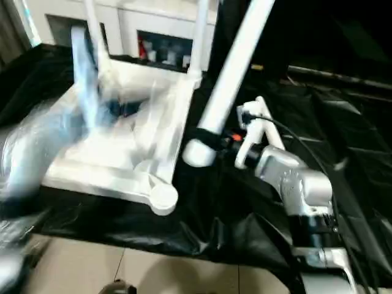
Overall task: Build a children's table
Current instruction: Pick table leg
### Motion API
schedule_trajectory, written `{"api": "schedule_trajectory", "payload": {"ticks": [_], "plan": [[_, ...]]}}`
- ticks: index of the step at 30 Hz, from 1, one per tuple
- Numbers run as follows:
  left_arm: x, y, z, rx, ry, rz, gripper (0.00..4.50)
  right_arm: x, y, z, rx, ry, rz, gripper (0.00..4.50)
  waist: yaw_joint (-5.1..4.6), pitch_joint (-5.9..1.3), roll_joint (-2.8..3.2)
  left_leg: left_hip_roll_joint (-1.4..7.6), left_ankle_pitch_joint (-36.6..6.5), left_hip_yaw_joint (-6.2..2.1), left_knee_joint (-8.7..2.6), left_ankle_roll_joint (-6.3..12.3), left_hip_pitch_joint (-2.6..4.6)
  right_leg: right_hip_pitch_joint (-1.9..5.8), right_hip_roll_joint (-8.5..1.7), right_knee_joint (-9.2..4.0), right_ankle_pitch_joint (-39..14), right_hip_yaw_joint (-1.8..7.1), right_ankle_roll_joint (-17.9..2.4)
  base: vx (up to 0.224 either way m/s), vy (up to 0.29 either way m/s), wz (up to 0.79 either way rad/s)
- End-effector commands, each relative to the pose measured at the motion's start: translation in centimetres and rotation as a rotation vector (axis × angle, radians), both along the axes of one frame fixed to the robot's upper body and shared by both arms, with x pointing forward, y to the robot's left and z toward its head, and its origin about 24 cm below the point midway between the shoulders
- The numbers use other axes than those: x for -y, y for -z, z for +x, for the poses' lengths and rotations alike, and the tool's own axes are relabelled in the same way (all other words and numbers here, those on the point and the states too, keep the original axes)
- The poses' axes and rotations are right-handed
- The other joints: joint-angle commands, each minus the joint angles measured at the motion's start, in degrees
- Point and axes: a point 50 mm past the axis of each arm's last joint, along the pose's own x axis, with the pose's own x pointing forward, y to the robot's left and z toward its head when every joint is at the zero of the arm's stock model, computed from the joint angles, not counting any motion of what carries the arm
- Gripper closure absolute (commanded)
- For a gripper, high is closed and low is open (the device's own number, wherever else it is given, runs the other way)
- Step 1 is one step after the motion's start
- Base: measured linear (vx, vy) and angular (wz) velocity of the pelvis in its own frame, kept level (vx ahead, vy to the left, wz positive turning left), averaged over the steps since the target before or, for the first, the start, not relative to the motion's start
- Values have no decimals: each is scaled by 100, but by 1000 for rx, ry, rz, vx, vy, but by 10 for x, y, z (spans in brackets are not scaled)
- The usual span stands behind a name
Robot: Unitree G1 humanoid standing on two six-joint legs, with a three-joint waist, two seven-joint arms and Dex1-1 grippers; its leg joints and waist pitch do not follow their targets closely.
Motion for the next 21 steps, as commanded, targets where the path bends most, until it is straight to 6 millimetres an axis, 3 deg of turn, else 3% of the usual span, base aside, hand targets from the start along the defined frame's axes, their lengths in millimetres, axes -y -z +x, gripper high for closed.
{"api": "schedule_trajectory", "payload": {"ticks": [1, 2, 3, 5, 6, 9, 10, 12, 13, 15, 17, 18, 19, 21], "plan": [[5, 5, -9, 59, 109, 115, 150, 4, -3, 0, 35, 33, -15, 260, -42, -407, 84, 255, -1541, -139, -486, -463, 232, 184, -408, -431, -1999, 280, -597, 0, 0, 0], [2, 12, -12, 59, 130, 169, 150, 5, -3, -1, 35, 43, -12, 260, -75, -395, 60, 249, -1643, -152, -506, -479, 183, 225, -411, -418, -2108, 283, -570, 0, 0, 0], [2, 12, -12, 59, 130, 169, 177, 5, -3, -1, 35, 43, -12, 260, -65, -398, 66, 256, -1682, -153, -506, -490, 214, 205, -421, -437, -2159, 285, -547, 0, 0, 0], [-7, 29, -12, 80, 160, 301, 184, 4, 0, -3, 37, 51, -14, 260, -94, -397, 88, 244, -1739, -154, -498, -513, 209, 201, -423, -442, -2265, 294, -506, 0, 0, 0], [-11, 38, -8, 111, 161, 371, 184, 3, 2, -4, 36, 46, -19, 260, -91, -390, 88, 230, -1735, -156, -497, -475, 202, 193, -414, -496, -2359, 303, -390, 0, 0, 0], [-18, 52, 3, 169, 155, 490, 224, 1, 6, -8, 41, 33, -40, 260, -86, -409, 86, 230, -1763, -159, -494, -498, 213, 186, -419, -496, -2389, 299, -298, 0, 0, 0], [-19, 54, 6, 176, 153, 513, 231, 1, 7, -9, 42, 30, -45, 260, -89, -422, 113, 238, -1778, -170, -497, -529, 221, 193, -430, -462, -2342, 294, -339, 0, 0, 0], [-22, 57, 8, 169, 174, 549, 253, 1, 9, -11, 42, 21, -54, 260, -92, -432, 105, 247, -1770, -170, -497, -541, 215, 198, -427, -432, -2084, 287, -501, 0, 0, 0], [-23, 57, 9, 169, 180, 559, 265, 1, 9, -11, 42, 21, -54, 260, -89, -436, 137, 252, -1774, -174, -496, -551, 219, 197, -431, -411, -1990, 288, -564, 0, 0, 0], [-25, 59, 10, 167, 198, 584, 271, 2, 10, -12, 41, 21, -58, 260, -91, -442, 125, 248, -1699, -158, -487, -525, 211, 212, -420, -378, -1668, 286, -747, 0, 0, 0], [-30, 62, 13, 175, 211, 625, 275, 2, 11, -13, 41, 21, -63, 260, -91, -438, 133, 239, -1681, -150, -482, -504, 208, 218, -418, -382, -1604, 289, -788, 0, 0, 0], [-31, 63, 13, 172, 216, 633, 306, 2, 11, -14, 41, 20, -64, 260, -96, -437, 144, 244, -1728, -153, -483, -519, 210, 222, -425, -377, -1618, 291, -799, 0, 0, 0], [-34, 65, 15, 169, 222, 644, 311, 2, 11, -15, 41, 18, -66, 260, -87, -441, 197, 247, -1758, -160, -482, -538, 223, 219, -433, -373, -1636, 292, -817, 0, 0, 0], [-38, 66, 16, 161, 230, 653, 309, 2, 12, -16, 42, 16, -68, 260, -91, -440, 168, 247, -1827, -159, -486, -538, 225, 222, -425, -384, -1656, 289, -820, 0, 0, 0]]}}
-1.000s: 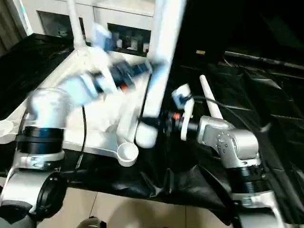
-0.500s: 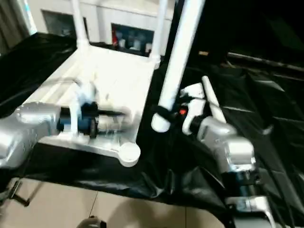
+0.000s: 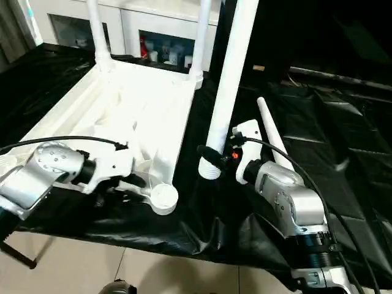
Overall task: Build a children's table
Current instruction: Pick table leg
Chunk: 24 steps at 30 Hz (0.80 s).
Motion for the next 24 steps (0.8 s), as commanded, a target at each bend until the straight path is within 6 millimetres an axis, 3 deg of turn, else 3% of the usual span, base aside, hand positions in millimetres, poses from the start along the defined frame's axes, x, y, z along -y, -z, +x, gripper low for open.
{"api": "schedule_trajectory", "payload": {"ticks": [1, 7, 12, 18, 19, 24], "plan": [[-3, -1, 1, -6, 32, 35, 332, 2, -6, -3, 36, -8, -19, 260, -32, -438, 180, 249, -1866, -162, -476, -543, 207, 216, -431, -398, -1631, 287, -838, 0, 0, 0], [-12, 0, 2, -22, 32, 58, 394, 3, -5, -7, 33, -14, -23, 260, -37, -428, 157, 257, -2012, -166, -482, -538, 218, 213, -438, -405, -1730, 287, -910, 0, 0, 0], [-15, 2, 4, -28, 26, 59, 425, 4, -5, -8, 29, -25, -29, 260, -39, -432, 145, 253, -1885, -167, -477, -509, 201, 230, -447, -392, -1734, 290, -887, 0, 0, 0], [-19, 9, 4, -46, 8, 80, 447, 1, -5, -8, 29, -49, -40, 260, -154, -424, 115, 252, -1884, -173, -476, -468, 176, 243, -455, -395, -1818, 288, -926, 0, 0, 0], [-18, 12, 4, -47, -11, 88, 447, 0, -6, -7, 29, -50, -37, 260, -166, -418, 87, 250, -1888, -168, -476, -454, 170, 245, -455, -406, -1873, 290, -914, 0, 0, 0], [12, 18, 16, -27, -219, -50, 450, -13, -10, -2, -10, -65, 31, 260, -214, -360, 73, 256, -2317, -194, -448, -444, 247, 189, -500, -538, -3033, 271, -741, 0, 0, 0]]}}
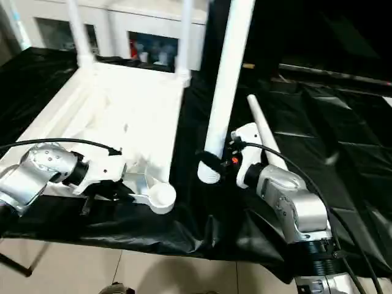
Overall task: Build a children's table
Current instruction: Pick table leg, then insert table leg to table base
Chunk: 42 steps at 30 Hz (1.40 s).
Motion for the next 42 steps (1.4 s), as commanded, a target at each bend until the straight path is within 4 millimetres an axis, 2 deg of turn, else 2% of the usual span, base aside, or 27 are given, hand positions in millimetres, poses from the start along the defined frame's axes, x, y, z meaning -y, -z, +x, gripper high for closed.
{"api": "schedule_trajectory", "payload": {"ticks": [1, 4, 6, 10, 12, 14, 16, 19, 20, 21, 22, 25, 26, 28, 34, 40, 42], "plan": [[9, 4, 10, 43, -165, -40, 450, -6, -8, 3, -2, -20, 28, 260, -1, -368, 52, 259, -2305, -211, -440, -440, 166, 136, -506, -553, -3082, 256, -709, 0, 0, 0], [30, 4, 12, 42, -176, -106, 450, -17, -1, 4, -10, -82, -14, 260, -16, -387, 28, 256, -2134, -226, -457, -385, 107, 181, -494, -567, -2982, 238, -593, 0, 0, 0], [33, 4, 12, 36, -165, -113, 450, -19, 1, 5, -8, -87, -26, 260, -48, -404, -4, 243, -1930, -218, -453, -336, 67, 196, -484, -547, -2728, 246, -609, 0, 0, 0], [39, 7, 10, 35, -152, -101, 450, -22, 2, 12, 2, -75, -62, 260, -18, -419, 4, 243, -1696, -174, -432, -250, 100, 174, -454, -508, -2258, 273, -759, 0, 0, 0], [41, 10, 9, 39, -155, -77, 450, -19, 0, 20, 25, -46, -97, 260, -25, -421, -38, 245, -1597, -161, -433, -252, 88, 184, -454, -489, -2148, 268, -816, 0, 0, 0], [40, 11, 9, 44, -162, -66, 450, -19, 0, 23, 32, -36, -105, 260, -4, -408, -8, 249, -1646, -165, -437, -258, 99, 177, -460, -497, -2237, 271, -789, 0, 0, 0], [38, 13, 9, 47, -169, -47, 450, -19, 0, 29, 28, -31, -96, 260, -13, -398, -25, 246, -1802, -169, -442, -281, 113, 167, -462, -524, -2453, 262, -740, 0, 0, 0], [37, 13, 8, 43, -168, -36, 450, -22, 0, 31, 18, -41, -89, 260, -25, -393, -14, 246, -1911, -189, -447, -295, 116, 164, -472, -552, -2703, 256, -665, 0, 0, 0], [37, 13, 8, 41, -163, -33, 450, -23, 1, 31, 9, -55, -79, 260, -38, -388, -51, 250, -1942, -187, -447, -291, 118, 153, -471, -563, -2770, 254, -626, 0, 0, 0], [37, 13, 8, 40, -161, -32, 450, -24, 2, 30, 2, -63, -76, 260, -34, -396, -32, 249, -1913, -194, -448, -285, 114, 162, -478, -553, -2761, 257, -617, 0, 0, 0], [37, 12, 8, 40, -161, -32, 450, -24, 3, 29, -8, -75, -70, 260, -39, -395, -48, 254, -1901, -196, -451, -274, 109, 161, -472, -548, -2742, 253, -614, 0, 0, 0], [37, 12, 8, 39, -163, -31, 450, -24, 6, 28, -25, -86, -64, 260, -39, -403, -45, 256, -1849, -191, -452, -266, 103, 163, -470, -537, -2613, 258, -649, 0, 0, 0], [37, 12, 8, 38, -164, -29, 450, -25, 9, 28, -36, -95, -62, 260, -37, -404, -67, 252, -1817, -186, -448, -254, 96, 168, -469, -527, -2567, 259, -665, 0, 0, 0], [37, 12, 9, 38, -167, -29, 450, -26, 11, 28, -42, -103, -64, 260, -38, -407, -54, 254, -1813, -182, -446, -252, 103, 162, -471, -530, -2531, 261, -698, 0, 0, 0], [37, 10, 10, 37, -167, -32, 450, -28, 12, 31, -36, -88, -50, 260, -46, -401, -55, 254, -1912, -189, -451, -277, 110, 148, -474, -546, -2672, 257, -670, 0, 0, 0], [34, 9, 11, 35, -172, -31, 450, -21, 19, 30, -80, -56, 60, 260, -54, -407, -49, 256, -2093, -208, -459, -302, 123, 143, -477, -565, -2775, 245, -655, 0, 0, 0], [33, 9, 12, 37, -176, -30, 450, -17, 28, 26, -111, -25, 102, 260, -45, -408, -40, 255, -2116, -204, -456, -308, 132, 133, -477, -573, -2756, 249, -661, 0, 0, 0]]}}
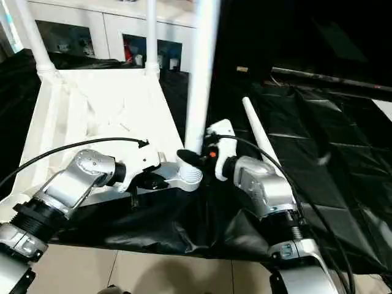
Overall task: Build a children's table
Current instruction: Insert table leg to table base
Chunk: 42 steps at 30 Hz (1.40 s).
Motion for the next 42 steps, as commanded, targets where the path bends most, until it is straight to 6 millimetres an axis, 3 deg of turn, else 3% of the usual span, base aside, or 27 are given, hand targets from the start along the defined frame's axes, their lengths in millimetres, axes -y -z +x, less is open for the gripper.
{"api": "schedule_trajectory", "payload": {"ticks": [1, 7, 9, 10, 11, 12, 13, 19, 21, 25, 26, 27, 29, 30, 31, 32, 34, 35, 39, 42], "plan": [[-5, -2, 4, 7, -17, 38, 450, 9, 10, -3, -39, 45, 46, 260, 20, -358, 61, 256, -2108, -191, -448, -301, 135, 145, -477, -552, -2740, 264, -665, 0, 0, 0], [-7, -4, 6, 9, -21, 45, 450, 14, 34, -15, -93, 126, 98, 260, 37, -363, 145, 256, -2213, -202, -469, -344, 134, 151, -472, -544, -2565, 263, -772, 0, 0, 0], [-8, -5, 7, 11, -20, 48, 450, 13, 39, -18, -93, 132, 100, 260, 38, -358, 159, 259, -2421, -221, -476, -374, 154, 146, -476, -557, -2674, 246, -778, 0, 0, 0], [-9, -6, 8, 13, -20, 51, 450, 12, 45, -23, -82, 132, 85, 260, 42, -356, 210, 255, -2462, -235, -484, -388, 151, 152, -478, -555, -2705, 246, -778, 0, 0, 0], [-9, -6, 8, 13, -20, 53, 450, 12, 47, -25, -77, 130, 79, 260, 46, -355, 222, 259, -2517, -229, -486, -395, 157, 136, -483, -581, -2733, 246, -760, 0, 0, 0], [-9, -7, 9, 15, -20, 55, 450, 11, 50, -28, -65, 123, 68, 260, 42, -353, 204, 260, -2622, -233, -485, -399, 166, 128, -483, -592, -2746, 246, -757, 0, 0, 0], [-10, -7, 10, 16, -22, 56, 450, 10, 53, -31, -55, 126, 63, 261, 51, -352, 241, 254, -2662, -252, -493, -402, 166, 146, -482, -580, -2782, 236, -768, 0, 0, 0], [-13, -8, 12, 22, -33, 60, 450, 9, 57, -39, 20, 145, 46, 261, 42, -333, 253, 249, -2813, -261, -493, -346, 178, 126, -494, -636, -3148, 231, -697, 0, 0, 0], [-13, -8, 12, 18, -41, 52, 450, 10, 57, -40, 42, 155, 48, 261, 39, -324, 292, 253, -2859, -270, -498, -330, 178, 113, -495, -662, -3279, 230, -654, 0, 0, 0], [-12, -6, 11, 2, -43, 35, 450, 8, 58, -43, 84, 101, -15, 261, 28, -325, 298, 250, -2858, -273, -507, -298, 165, 122, -489, -659, -3306, 228, -632, 0, 0, 0], [-12, -6, 11, 2, -42, 35, 450, 8, 58, -43, 85, 96, -19, 261, 20, -323, 268, 252, -2852, -269, -507, -284, 166, 116, -481, -661, -3329, 225, -626, 0, 0, 0], [-12, -6, 11, 2, -42, 35, 450, 7, 58, -43, 85, 92, -22, 261, 23, -316, 288, 250, -2873, -271, -504, -278, 171, 109, -487, -667, -3400, 227, -610, 0, 0, 0], [-12, -5, 10, 0, -40, 34, 450, 3, 56, -42, 89, 2, -98, 261, 3, -311, 215, 244, -2834, -269, -497, -259, 155, 115, -490, -684, -3575, 216, -537, 0, 0, 0], [-11, -5, 10, -1, -38, 34, 450, 1, 56, -41, 87, -39, -136, 261, 5, -306, 252, 244, -2799, -277, -501, -256, 148, 118, -500, -683, -3653, 219, -505, 0, 0, 0], [-11, -5, 9, -2, -37, 33, 450, 1, 56, -40, 86, -48, -145, 261, -14, -302, 198, 246, -2800, -270, -497, -244, 145, 107, -499, -702, -3728, 214, -472, 0, 0, 0], [-11, -4, 8, -4, -30, 33, 450, 0, 55, -38, 77, -75, -166, 261, -14, -306, 219, 242, -2806, -283, -495, -246, 149, 113, -505, -702, -3814, 205, -435, 0, 0, 0], [-10, -3, 7, -6, -22, 32, 450, -1, 55, -35, 70, -94, -180, 261, -43, -297, 191, 238, -2867, -292, -486, -249, 154, 97, -508, -726, -3960, 182, -387, 0, 0, 0], [-10, -2, 7, -7, -15, 30, 450, -2, 55, -33, 69, -106, -191, 261, -34, -297, 220, 244, -2883, -306, -489, -257, 163, 101, -525, -744, -3989, 174, -367, 0, 0, 0], [-7, 0, 3, -20, 7, 25, 450, -5, 50, -24, 59, -175, -233, 261, -88, -302, 221, 284, -3073, -388, -553, -335, 116, 204, -541, -743, -3675, 57, -433, 0, 0, 0], [-7, 1, 0, -26, 25, 21, 450, -6, 49, -21, 54, -224, -252, 261, -126, -296, 196, 277, -3187, -382, -551, -353, 176, 168, -545, -782, -3619, 49, -467, 0, 0, 0]]}}
